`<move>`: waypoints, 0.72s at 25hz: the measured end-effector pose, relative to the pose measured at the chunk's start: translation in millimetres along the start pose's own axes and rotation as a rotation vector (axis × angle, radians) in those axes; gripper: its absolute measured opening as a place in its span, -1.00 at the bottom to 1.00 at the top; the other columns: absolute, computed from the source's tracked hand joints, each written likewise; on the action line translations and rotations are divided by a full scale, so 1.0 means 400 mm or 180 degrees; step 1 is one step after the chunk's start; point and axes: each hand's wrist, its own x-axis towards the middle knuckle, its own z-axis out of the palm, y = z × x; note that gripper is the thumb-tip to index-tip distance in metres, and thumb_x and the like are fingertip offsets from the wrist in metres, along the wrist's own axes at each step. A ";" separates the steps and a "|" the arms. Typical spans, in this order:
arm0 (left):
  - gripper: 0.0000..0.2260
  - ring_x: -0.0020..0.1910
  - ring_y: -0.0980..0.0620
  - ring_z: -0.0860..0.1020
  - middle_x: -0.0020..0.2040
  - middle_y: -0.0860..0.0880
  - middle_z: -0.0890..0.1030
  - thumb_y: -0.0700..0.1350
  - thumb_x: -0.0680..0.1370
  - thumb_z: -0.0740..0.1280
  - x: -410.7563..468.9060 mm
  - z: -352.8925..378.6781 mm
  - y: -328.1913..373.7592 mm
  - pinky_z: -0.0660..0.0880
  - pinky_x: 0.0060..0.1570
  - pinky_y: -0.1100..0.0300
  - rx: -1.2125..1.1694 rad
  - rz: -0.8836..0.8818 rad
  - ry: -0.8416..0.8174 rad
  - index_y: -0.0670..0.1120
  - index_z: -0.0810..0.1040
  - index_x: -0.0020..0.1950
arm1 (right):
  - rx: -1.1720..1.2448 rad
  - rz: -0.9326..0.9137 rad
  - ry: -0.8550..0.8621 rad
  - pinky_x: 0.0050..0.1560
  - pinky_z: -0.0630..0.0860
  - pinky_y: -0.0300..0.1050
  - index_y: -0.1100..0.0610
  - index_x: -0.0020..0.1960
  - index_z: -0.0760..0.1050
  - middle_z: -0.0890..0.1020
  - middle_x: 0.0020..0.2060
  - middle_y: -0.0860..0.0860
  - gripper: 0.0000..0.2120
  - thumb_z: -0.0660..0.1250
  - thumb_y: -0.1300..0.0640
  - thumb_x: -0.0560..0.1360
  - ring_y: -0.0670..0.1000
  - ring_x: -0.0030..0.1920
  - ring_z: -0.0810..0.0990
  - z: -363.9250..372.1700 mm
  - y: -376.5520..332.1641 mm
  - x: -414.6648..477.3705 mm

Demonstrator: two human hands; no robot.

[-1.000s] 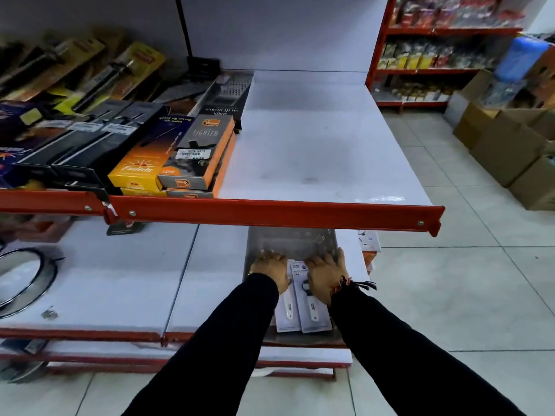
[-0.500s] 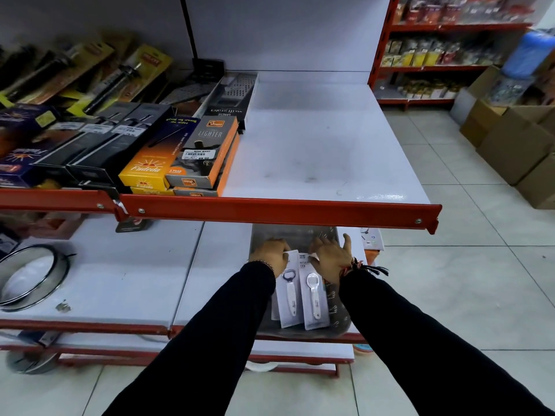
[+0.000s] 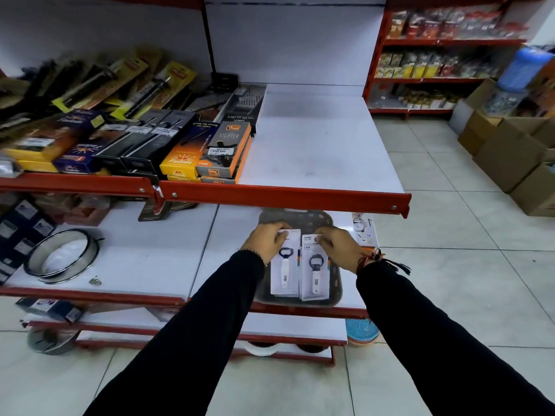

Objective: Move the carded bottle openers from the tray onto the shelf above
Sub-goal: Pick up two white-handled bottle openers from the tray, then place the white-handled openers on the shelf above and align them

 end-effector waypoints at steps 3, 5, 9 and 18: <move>-0.79 0.12 -0.08 0.65 0.13 -0.14 0.69 -0.13 0.65 0.24 -0.068 -0.060 0.055 0.57 0.18 0.08 -0.0182 0.0267 0.0030 -0.08 0.58 0.23 | -0.0082 -0.0281 0.0073 -0.07 0.38 -0.18 0.21 0.14 0.54 0.66 0.05 0.19 -0.78 0.16 0.18 0.64 0.16 -0.01 0.61 -0.049 -0.062 -0.069; -0.79 0.12 -0.07 0.65 0.14 -0.15 0.68 -0.15 0.65 0.24 -0.110 -0.100 0.091 0.55 0.17 0.14 -0.0295 0.0390 0.0016 -0.10 0.58 0.23 | -0.0152 -0.0438 0.0108 -0.07 0.39 -0.17 0.23 0.15 0.54 0.64 0.07 0.17 -0.77 0.15 0.19 0.65 0.14 0.00 0.61 -0.084 -0.110 -0.116; -0.78 0.14 0.00 0.61 0.18 -0.08 0.67 -0.12 0.65 0.25 -0.153 -0.195 0.169 0.48 0.13 0.24 -0.0157 0.0675 0.0043 -0.09 0.58 0.25 | -0.0237 -0.0711 0.0324 -0.13 0.27 -0.28 0.23 0.12 0.53 0.61 0.00 0.10 -0.80 0.15 0.23 0.63 0.02 -0.06 0.50 -0.195 -0.196 -0.178; -0.78 0.01 0.13 0.53 0.16 -0.01 0.65 -0.14 0.63 0.27 -0.044 -0.487 0.346 0.35 -0.06 0.37 0.0235 0.1291 0.0685 -0.09 0.60 0.25 | -0.0283 -0.0812 0.1122 -0.36 0.31 -0.43 0.25 0.23 0.50 0.46 -0.31 -0.10 -0.76 0.14 0.22 0.65 -0.04 -0.26 0.42 -0.524 -0.350 -0.103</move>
